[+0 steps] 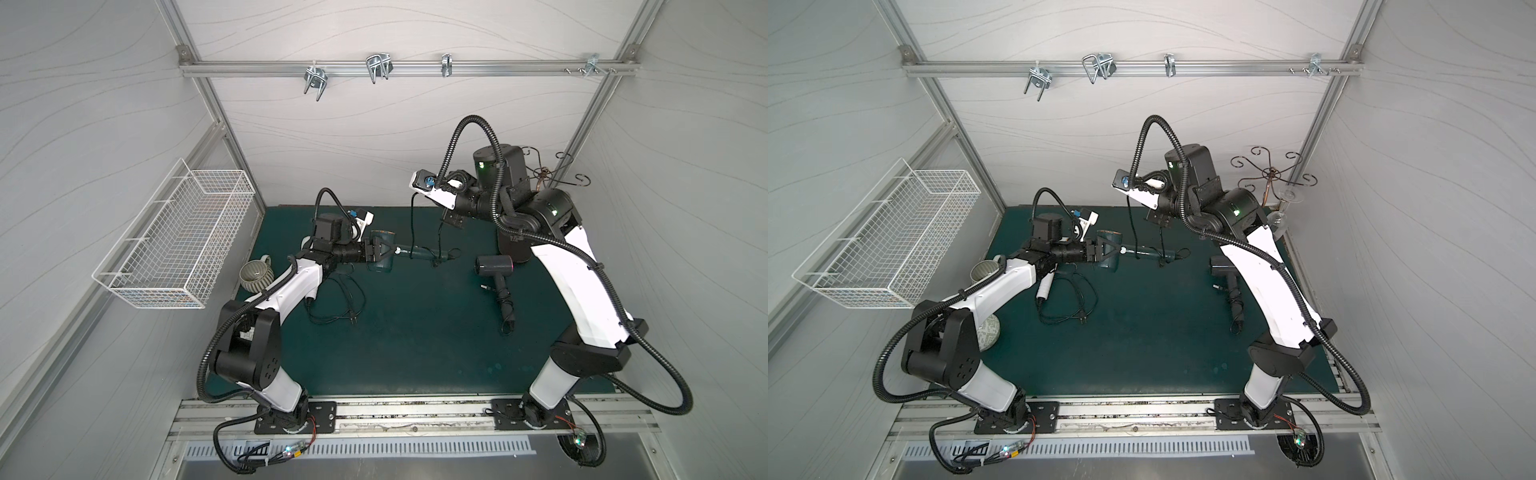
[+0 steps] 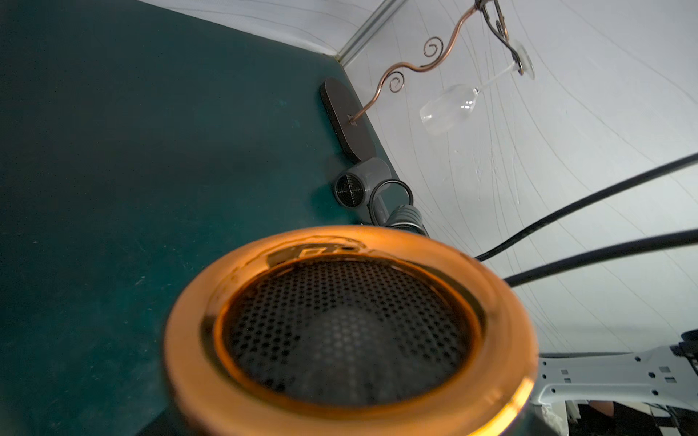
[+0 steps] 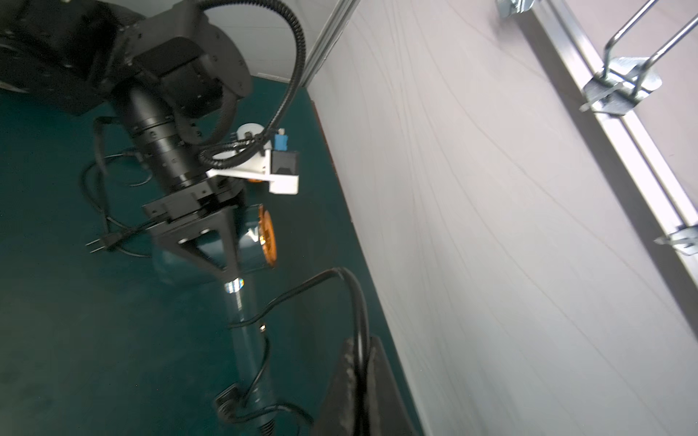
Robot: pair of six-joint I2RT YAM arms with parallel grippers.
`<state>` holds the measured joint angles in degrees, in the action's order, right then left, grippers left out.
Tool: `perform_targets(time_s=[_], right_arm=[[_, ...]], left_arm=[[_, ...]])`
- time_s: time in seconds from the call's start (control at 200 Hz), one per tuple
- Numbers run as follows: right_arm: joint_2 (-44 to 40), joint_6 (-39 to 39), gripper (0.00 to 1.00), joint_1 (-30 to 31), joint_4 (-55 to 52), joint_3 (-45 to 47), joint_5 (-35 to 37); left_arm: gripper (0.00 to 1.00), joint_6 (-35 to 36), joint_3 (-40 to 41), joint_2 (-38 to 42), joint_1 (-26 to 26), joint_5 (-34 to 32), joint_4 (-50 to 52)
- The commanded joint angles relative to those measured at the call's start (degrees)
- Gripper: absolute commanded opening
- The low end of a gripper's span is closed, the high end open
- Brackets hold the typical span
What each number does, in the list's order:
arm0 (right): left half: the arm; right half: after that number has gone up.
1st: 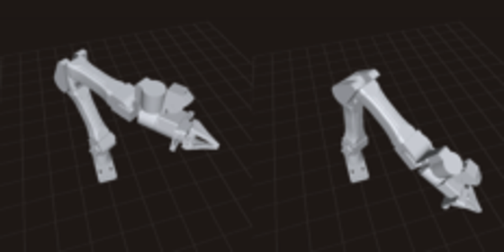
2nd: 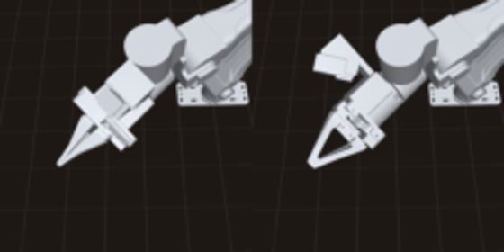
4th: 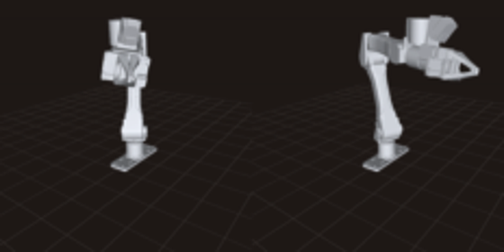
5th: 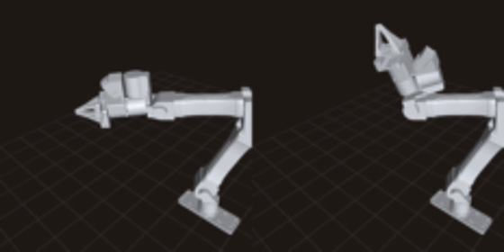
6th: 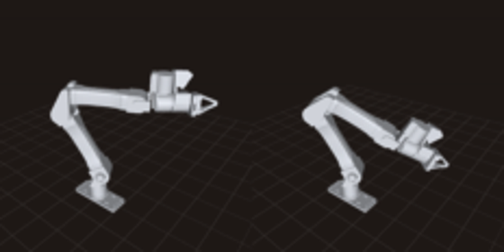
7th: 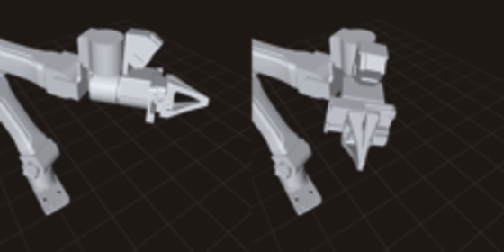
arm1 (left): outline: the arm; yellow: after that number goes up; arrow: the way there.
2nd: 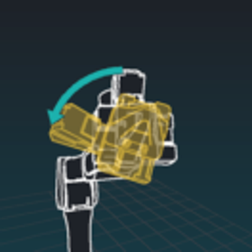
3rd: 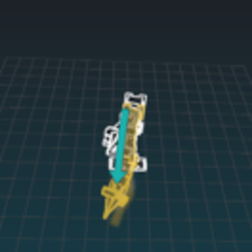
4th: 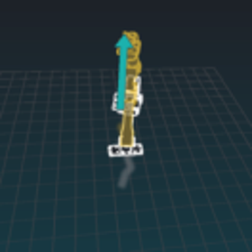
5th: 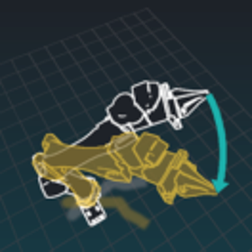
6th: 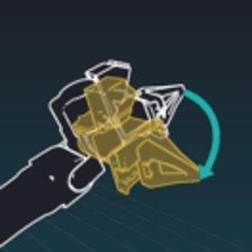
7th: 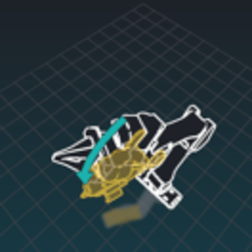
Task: Wrap the cord around the hair dryer
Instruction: Wrap the power cord around the hair dryer.
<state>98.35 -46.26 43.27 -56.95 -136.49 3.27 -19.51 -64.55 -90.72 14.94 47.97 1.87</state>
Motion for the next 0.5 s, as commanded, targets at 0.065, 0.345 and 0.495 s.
perform_targets(time_s=[0.065,0.345,0.495], right_arm=[[3.1,-6.7,0.0,-1.5,8.4,-3.0,0.6],[6.2,-12.9,0.0,-4.9,16.4,-2.9,1.3],[7.8,-15.4,0.0,-6.7,20.8,-2.3,1.5]], left_arm=[[0.0,7.9,-4.1,0.2,2.9,0.1,5.3],[0.0,11.9,-7.2,-0.2,5.1,0.9,10.5],[0.0,13.9,-8.7,-0.9,6.2,2.7,13.0]])
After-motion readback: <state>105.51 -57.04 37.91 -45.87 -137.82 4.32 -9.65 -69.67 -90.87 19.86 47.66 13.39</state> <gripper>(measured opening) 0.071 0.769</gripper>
